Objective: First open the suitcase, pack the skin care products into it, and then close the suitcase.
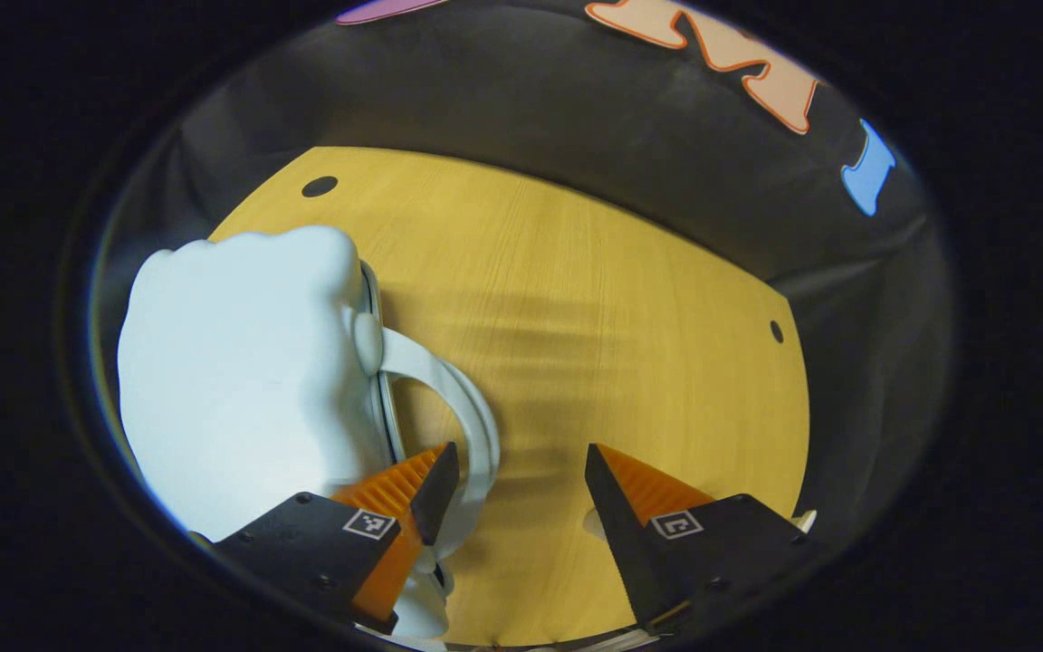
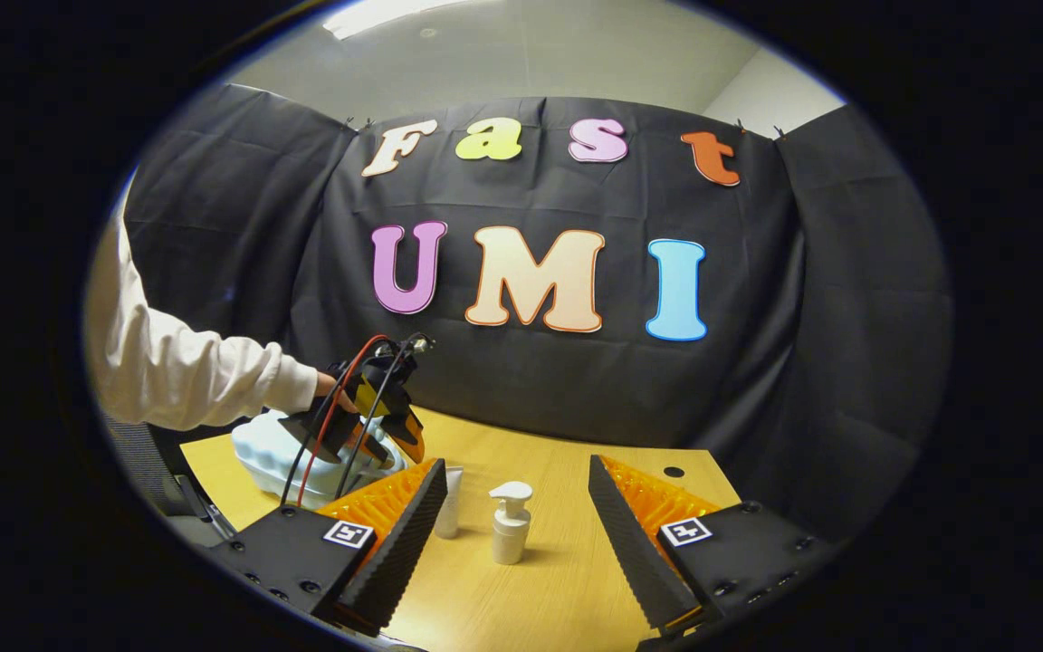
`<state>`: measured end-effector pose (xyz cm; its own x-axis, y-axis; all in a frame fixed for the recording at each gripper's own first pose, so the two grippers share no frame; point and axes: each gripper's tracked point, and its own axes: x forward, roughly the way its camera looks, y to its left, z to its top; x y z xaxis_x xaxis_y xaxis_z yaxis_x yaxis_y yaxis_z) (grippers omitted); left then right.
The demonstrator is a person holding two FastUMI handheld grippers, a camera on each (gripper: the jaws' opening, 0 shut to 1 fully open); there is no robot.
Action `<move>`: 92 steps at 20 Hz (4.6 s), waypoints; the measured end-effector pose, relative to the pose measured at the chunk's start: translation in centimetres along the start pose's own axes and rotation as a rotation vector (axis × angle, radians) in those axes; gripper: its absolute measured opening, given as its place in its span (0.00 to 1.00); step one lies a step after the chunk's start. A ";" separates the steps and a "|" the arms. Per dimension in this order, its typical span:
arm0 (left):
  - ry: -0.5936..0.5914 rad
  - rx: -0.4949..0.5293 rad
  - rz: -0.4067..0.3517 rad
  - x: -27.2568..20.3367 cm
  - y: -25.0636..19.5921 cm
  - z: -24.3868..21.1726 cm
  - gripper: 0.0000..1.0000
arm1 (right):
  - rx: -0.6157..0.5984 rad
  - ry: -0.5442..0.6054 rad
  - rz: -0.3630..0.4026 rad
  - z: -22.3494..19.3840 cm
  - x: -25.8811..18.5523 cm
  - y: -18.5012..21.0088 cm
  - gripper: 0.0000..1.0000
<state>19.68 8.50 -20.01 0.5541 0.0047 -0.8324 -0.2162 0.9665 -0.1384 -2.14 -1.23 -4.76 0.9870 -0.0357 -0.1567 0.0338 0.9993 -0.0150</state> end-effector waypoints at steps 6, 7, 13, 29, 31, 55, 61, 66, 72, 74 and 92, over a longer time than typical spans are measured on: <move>0.158 0.121 0.087 1.7 0.7 -1.2 0.84 | -0.020 0.013 -0.007 -0.4 -0.6 0.0 0.99; 0.173 0.134 0.091 1.7 0.7 -1.3 0.83 | -0.022 0.014 -0.011 -0.5 -0.8 -0.1 0.99; 0.250 0.131 0.062 2.3 0.8 -2.7 0.53 | -0.012 0.020 -0.041 -0.6 -1.2 -1.1 0.99; 0.331 0.181 0.045 2.9 1.3 -3.4 0.04 | -0.044 0.038 -0.028 -1.2 -0.1 -0.6 0.99; 0.333 0.182 0.035 2.6 1.2 -3.2 0.01 | -0.041 0.039 -0.032 -1.3 0.0 -0.7 0.99; -0.142 -0.127 -0.345 -23.6 11.4 4.7 0.00 | -0.040 -0.013 0.065 0.3 1.8 3.2 0.99; -0.212 -0.225 -0.312 -28.0 21.2 0.4 0.00 | 0.002 -0.045 0.102 1.4 3.1 5.3 1.00; -0.208 -0.240 -0.235 -28.8 27.1 -4.7 0.00 | -0.008 -0.062 0.122 2.0 3.5 7.0 0.99; -0.238 -0.276 -0.304 -27.7 29.4 -8.6 0.00 | -0.016 -0.061 0.117 2.0 3.5 7.9 0.99; -0.255 -0.298 -0.333 -26.7 29.8 -8.8 0.00 | -0.031 -0.061 0.114 2.0 3.4 8.0 0.99; -0.362 -0.583 -0.466 -15.1 38.7 -18.6 0.11 | -0.081 -0.035 0.074 2.0 1.3 7.2 0.99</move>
<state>-12.02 41.01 -22.77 0.8931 -0.1845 -0.4103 -0.2274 0.6019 -0.7655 -0.33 5.91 -3.09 0.9913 0.0400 -0.1258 -0.0509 0.9951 -0.0851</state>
